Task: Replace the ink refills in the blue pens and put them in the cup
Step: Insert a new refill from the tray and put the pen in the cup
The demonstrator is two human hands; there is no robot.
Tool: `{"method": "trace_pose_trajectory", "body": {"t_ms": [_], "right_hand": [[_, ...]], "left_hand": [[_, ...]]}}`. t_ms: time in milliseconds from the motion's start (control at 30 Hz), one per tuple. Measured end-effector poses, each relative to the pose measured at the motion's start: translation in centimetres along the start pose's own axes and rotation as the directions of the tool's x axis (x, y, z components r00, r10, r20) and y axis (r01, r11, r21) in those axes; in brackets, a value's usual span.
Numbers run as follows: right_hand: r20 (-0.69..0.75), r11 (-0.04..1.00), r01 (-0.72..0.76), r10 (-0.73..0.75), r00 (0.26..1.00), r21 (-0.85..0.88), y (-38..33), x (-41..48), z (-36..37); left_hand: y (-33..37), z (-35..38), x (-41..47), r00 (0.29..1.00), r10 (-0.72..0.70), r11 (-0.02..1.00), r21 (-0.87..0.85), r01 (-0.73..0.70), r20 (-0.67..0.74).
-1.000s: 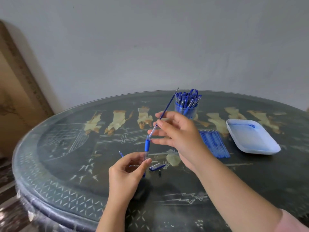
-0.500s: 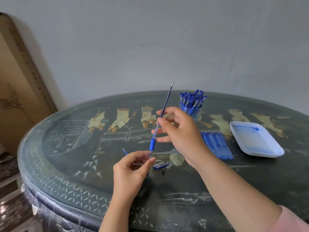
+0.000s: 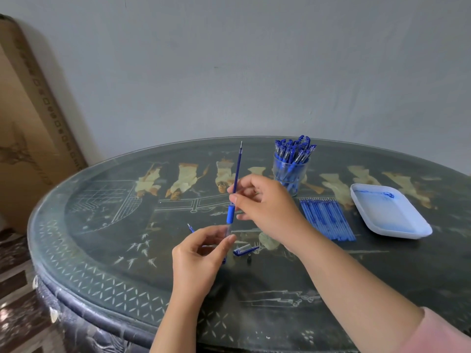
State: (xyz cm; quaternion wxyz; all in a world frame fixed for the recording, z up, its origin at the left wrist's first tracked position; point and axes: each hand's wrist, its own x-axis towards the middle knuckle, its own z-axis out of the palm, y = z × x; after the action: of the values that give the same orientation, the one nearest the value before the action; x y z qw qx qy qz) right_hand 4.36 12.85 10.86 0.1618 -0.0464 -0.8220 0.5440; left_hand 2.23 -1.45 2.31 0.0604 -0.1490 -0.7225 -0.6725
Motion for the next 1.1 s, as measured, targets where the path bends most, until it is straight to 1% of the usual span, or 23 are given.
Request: {"method": "trace_pose_trajectory", "body": {"t_ms": [133,233,267,300,367,400,467,633,700,767,800,867,900,933,1000,1100], "right_hand": [[0.061,1.0,-0.023,0.023,0.998,0.003,-0.2,-0.5,0.0],[0.044,0.998,-0.055,0.055,0.997,-0.004,0.4,-1.1,-0.4],[0.014,0.996,-0.063,0.064,0.998,-0.058,0.9,-1.4,-0.6],[-0.02,0.985,-0.075,0.073,0.997,-0.154,1.6,-1.8,-0.8],[-0.047,0.926,-0.127,0.119,0.992,-0.356,3.2,-3.0,-0.7],[-0.038,0.894,-0.152,0.15,0.988,-0.421,3.9,-3.6,-0.5],[-0.013,0.851,-0.175,0.194,0.981,-0.495,5.2,-4.5,0.3],[-0.022,0.789,-0.179,0.205,0.978,-0.587,6.5,-4.7,1.5],[-0.026,0.812,-0.186,0.207,0.978,-0.553,6.3,-4.7,1.4],[-0.085,0.883,-0.193,0.174,0.981,-0.427,5.5,-4.5,0.7],[-0.129,0.925,-0.189,0.154,0.98,-0.33,4.8,-4.3,0.1],[-0.187,0.984,-0.157,0.14,0.972,-0.083,2.8,-3.6,-1.1],[-0.191,0.992,-0.127,0.129,0.973,0.023,1.7,-3.2,-1.6],[-0.185,0.992,-0.087,0.101,0.977,0.087,0.7,-2.9,-2.0],[-0.163,0.995,0.003,0.013,0.987,0.099,-0.8,-2.2,-2.4],[-0.127,0.997,0.079,-0.078,0.989,0.002,-1.7,-1.4,-2.5]], "left_hand": [[0.1,0.1,0.0,1.0,-0.021,0.999,-0.031,0.02,-0.023],[0.0,0.1,0.0,0.999,-0.031,0.999,-0.043,0.03,-0.03],[-0.1,0.1,0.1,0.999,-0.033,0.998,-0.045,0.032,-0.031],[-0.1,0.1,0.1,0.999,-0.032,0.998,-0.045,0.031,-0.029],[-0.1,0.0,0.1,0.999,-0.028,0.999,-0.041,0.027,-0.023],[-0.1,0.0,0.1,0.999,-0.029,0.999,-0.041,0.028,-0.022],[-0.1,0.0,0.1,0.999,-0.03,0.999,-0.043,0.029,-0.018],[-0.1,0.0,-0.1,1.0,-0.029,0.999,-0.033,0.029,-0.003],[0.0,0.0,0.0,0.999,-0.036,0.999,-0.039,0.035,-0.005],[0.0,0.0,0.0,0.999,-0.035,0.999,-0.038,0.035,-0.004],[0.0,0.1,0.0,1.0,-0.029,0.999,-0.033,0.029,0.0],[0.0,0.1,0.0,1.0,-0.013,1.0,-0.016,0.013,0.011],[0.0,0.1,0.0,1.0,-0.006,1.0,-0.01,0.007,0.016],[0.0,0.1,-0.1,1.0,-0.002,1.0,-0.006,0.003,0.019],[0.0,0.1,-0.1,1.0,0.008,1.0,0.002,-0.008,0.022],[-0.1,0.1,-0.1,0.999,0.031,0.999,0.027,-0.032,0.031]]}}
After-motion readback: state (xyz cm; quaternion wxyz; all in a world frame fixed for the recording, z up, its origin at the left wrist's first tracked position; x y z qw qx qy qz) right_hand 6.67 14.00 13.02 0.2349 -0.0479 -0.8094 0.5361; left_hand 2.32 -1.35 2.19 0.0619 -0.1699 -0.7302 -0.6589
